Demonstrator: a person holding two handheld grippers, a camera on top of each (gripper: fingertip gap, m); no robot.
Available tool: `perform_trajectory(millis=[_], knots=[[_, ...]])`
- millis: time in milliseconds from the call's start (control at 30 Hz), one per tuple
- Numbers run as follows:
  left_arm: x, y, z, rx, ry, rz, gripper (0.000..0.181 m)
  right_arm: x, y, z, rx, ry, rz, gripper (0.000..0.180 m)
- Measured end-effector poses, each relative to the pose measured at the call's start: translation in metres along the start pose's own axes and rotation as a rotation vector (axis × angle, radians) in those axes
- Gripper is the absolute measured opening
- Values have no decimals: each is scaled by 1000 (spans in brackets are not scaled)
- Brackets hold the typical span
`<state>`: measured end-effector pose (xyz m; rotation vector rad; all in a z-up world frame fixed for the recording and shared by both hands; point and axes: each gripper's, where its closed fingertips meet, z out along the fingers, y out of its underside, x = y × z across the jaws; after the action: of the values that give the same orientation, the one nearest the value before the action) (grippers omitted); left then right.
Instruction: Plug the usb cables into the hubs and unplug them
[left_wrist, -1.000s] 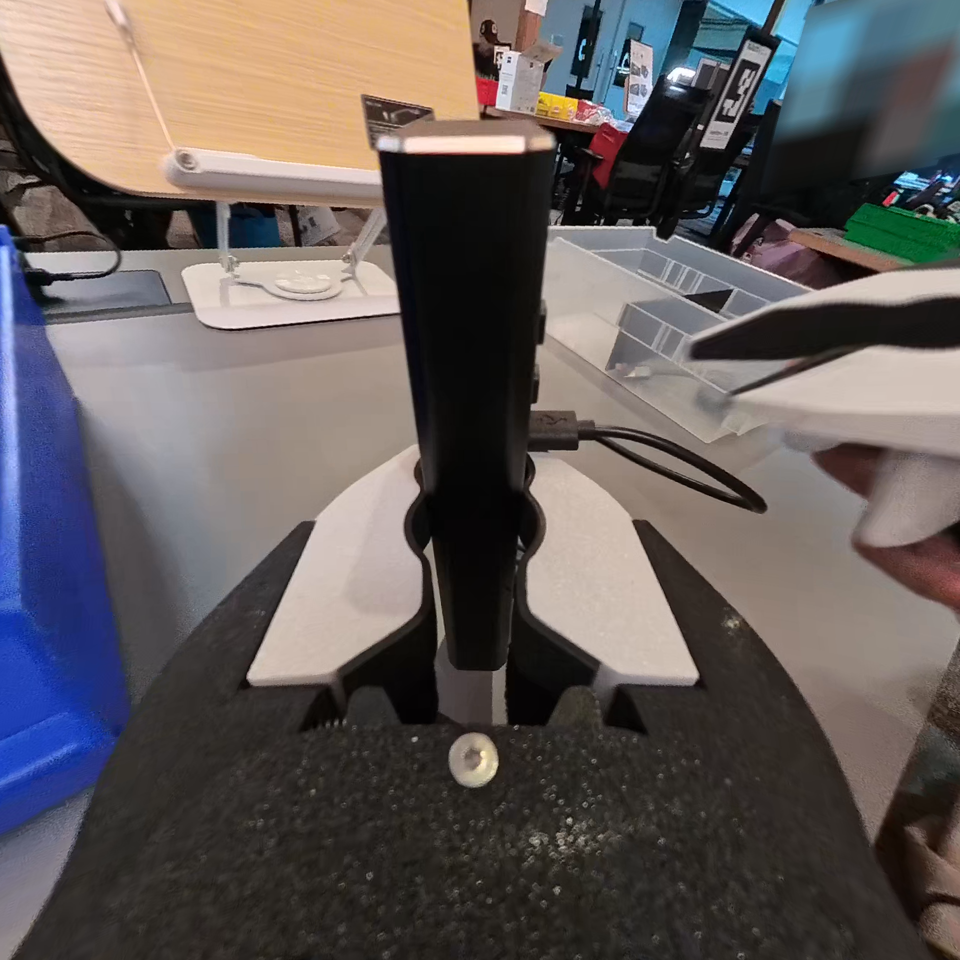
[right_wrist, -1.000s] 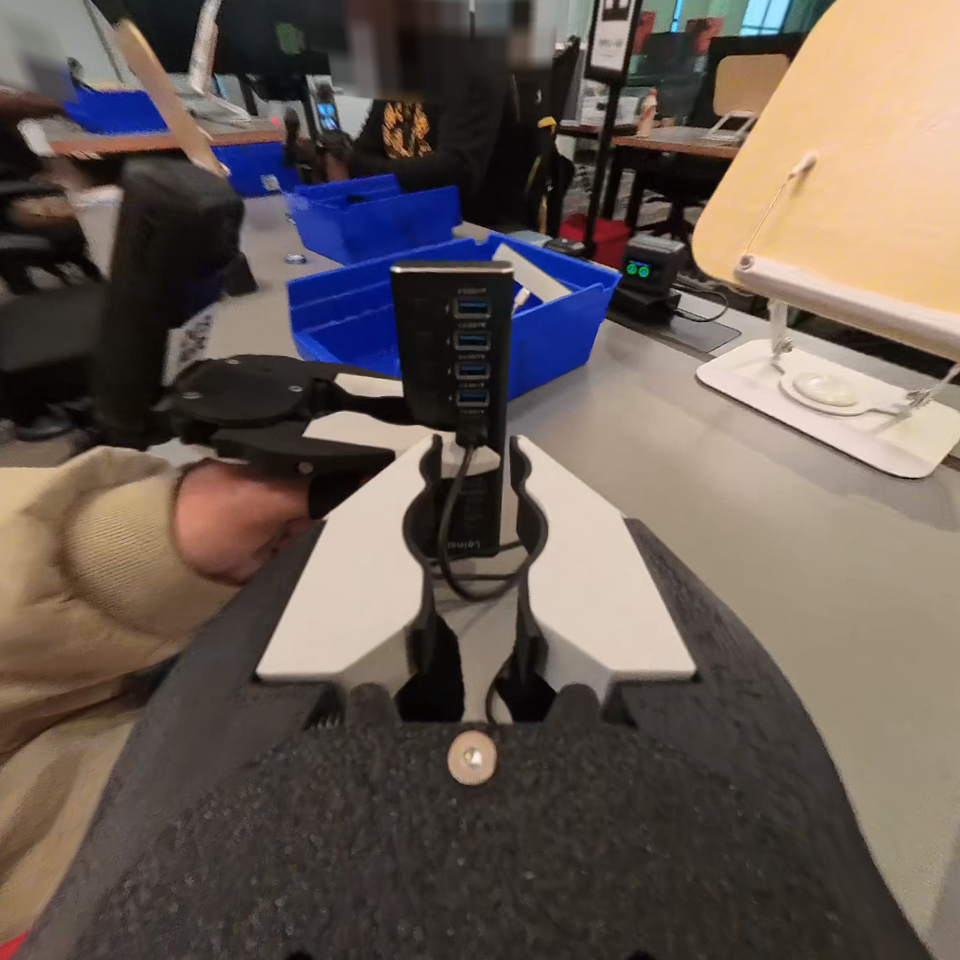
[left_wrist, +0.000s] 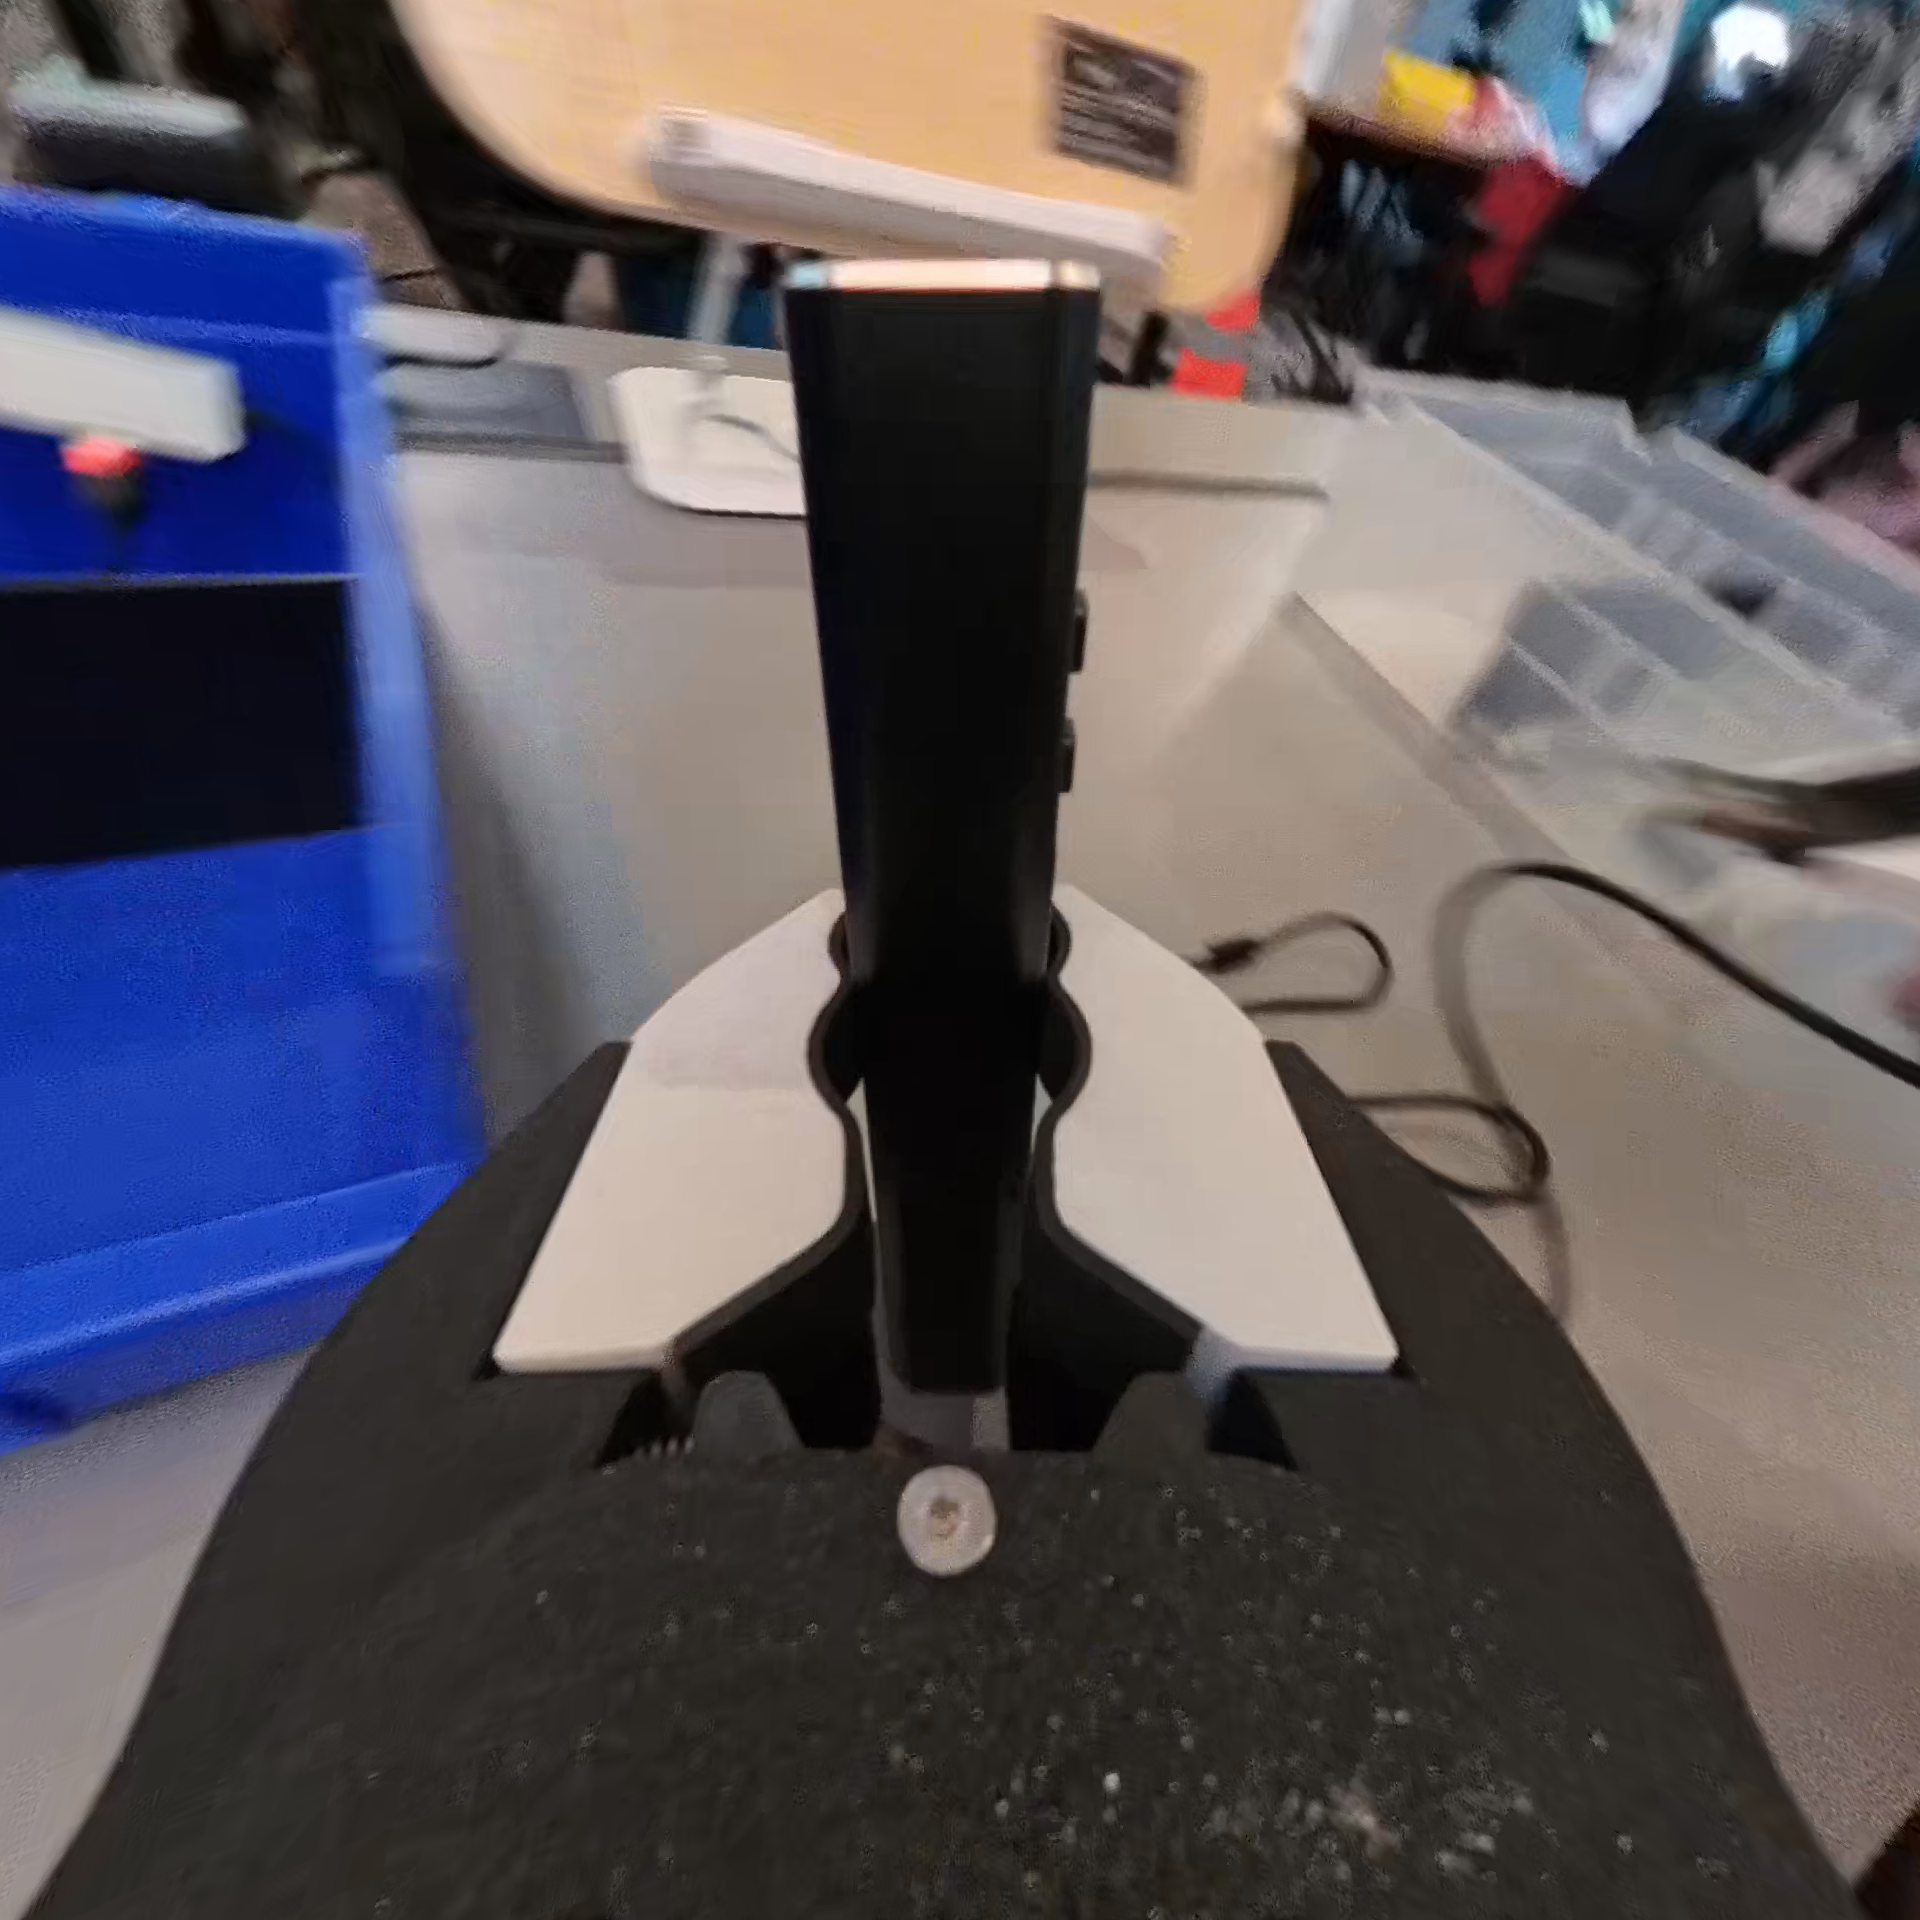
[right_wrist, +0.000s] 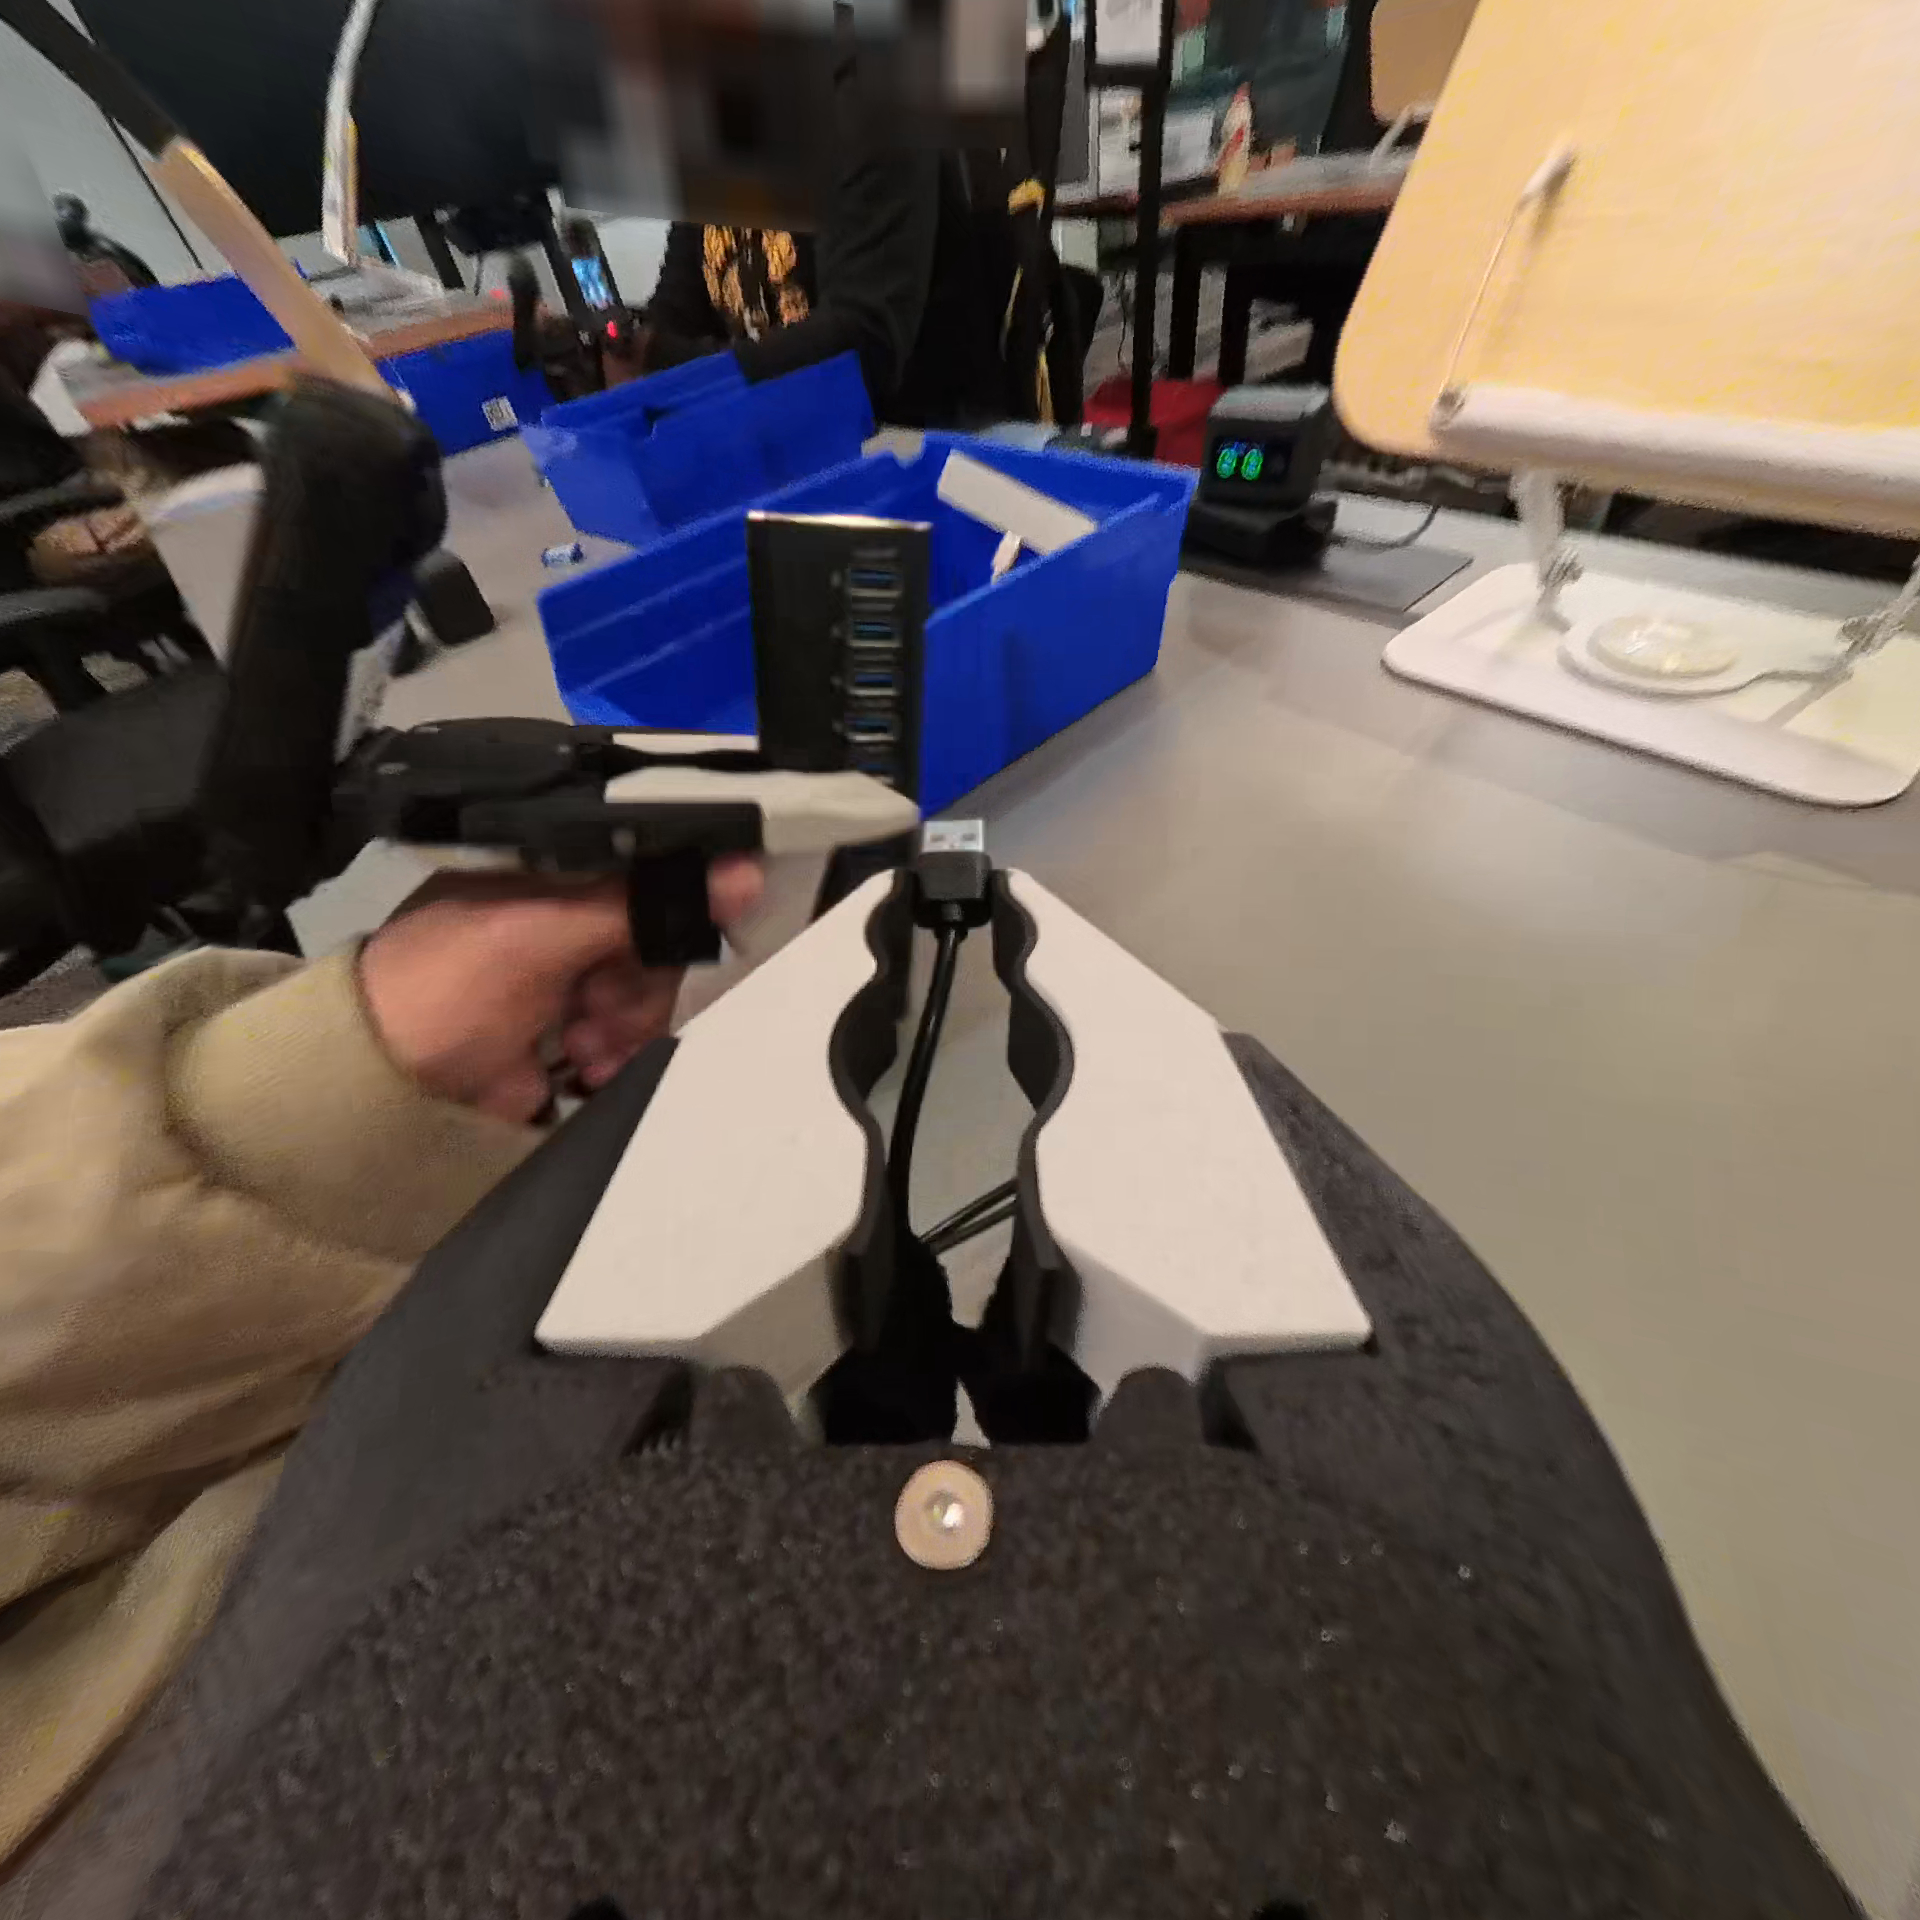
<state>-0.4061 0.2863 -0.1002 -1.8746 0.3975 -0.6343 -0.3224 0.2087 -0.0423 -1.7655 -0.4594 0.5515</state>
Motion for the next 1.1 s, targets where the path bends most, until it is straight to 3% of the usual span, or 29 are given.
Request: perform_trajectory(millis=[100, 267, 467, 633, 767, 867, 967, 1100], knots=[[-20, -30, -13, 131, 77, -7, 30, 13, -17, -19, 10, -48, 40, 15], [20, -34, -23, 188, 282, -15, 30, 23, -74, -49, 70, -134, 36, 15], [46, -18, -17, 119, 326, 65, 29, 61, -195, -114, 224, 36, -160, 15], [50, -17, -19, 119, 338, 74, 29, 120, -244, -151, 230, 199, -233, 15], [50, -17, -19, 115, 350, 44, 29, 186, -222, -152, 167, 303, -186, 14], [49, -16, -18, 109, 357, 17, 29, 234, -176, -141, 121, 348, -171, 15], [50, -16, -18, 108, 360, 17, 29, 294, -104, -133, -51, 474, -200, 15], [51, -16, -18, 106, 363, 24, 30, 307, 9, -119, -376, 366, 51, 15]])
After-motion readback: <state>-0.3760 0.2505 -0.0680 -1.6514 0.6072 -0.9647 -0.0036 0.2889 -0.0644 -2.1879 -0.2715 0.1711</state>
